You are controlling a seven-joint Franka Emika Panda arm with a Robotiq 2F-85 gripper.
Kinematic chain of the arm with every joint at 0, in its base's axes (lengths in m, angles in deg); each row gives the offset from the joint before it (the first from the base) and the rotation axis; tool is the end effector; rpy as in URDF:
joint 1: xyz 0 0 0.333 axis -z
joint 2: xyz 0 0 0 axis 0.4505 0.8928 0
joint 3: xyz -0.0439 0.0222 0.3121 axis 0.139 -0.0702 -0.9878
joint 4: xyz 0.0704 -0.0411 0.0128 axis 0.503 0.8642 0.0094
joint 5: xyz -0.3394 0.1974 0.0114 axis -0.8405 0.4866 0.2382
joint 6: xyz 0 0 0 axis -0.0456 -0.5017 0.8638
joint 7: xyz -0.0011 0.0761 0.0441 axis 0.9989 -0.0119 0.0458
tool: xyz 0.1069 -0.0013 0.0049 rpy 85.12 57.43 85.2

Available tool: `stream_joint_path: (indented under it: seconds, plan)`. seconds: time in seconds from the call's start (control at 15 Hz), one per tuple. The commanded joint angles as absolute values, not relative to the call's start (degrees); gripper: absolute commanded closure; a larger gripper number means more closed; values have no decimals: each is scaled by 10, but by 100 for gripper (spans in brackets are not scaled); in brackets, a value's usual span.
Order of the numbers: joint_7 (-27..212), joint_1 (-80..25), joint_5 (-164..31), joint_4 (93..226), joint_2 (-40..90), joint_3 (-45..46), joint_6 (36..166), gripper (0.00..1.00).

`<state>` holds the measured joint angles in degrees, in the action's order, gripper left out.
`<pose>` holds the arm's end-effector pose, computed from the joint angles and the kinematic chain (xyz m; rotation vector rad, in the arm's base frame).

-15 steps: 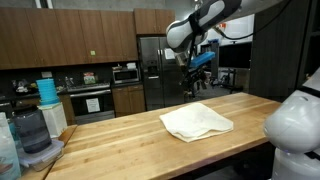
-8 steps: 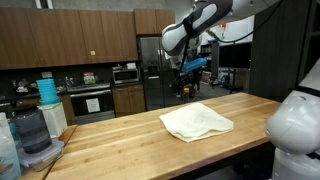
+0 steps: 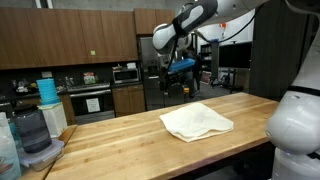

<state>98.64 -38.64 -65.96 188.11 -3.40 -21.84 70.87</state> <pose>0.4171 0.2479 0.4974 2.9645 0.5082 -0.0600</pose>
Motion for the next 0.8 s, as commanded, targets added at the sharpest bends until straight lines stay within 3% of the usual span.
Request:
stream_joint_path:
  seconds: [0.0, 0.73]
  plan:
    - [1022, -396, -646, 1817, 11, -219, 692, 0]
    - [1081, -413, -651, 1727, 106, -215, 679, 0]
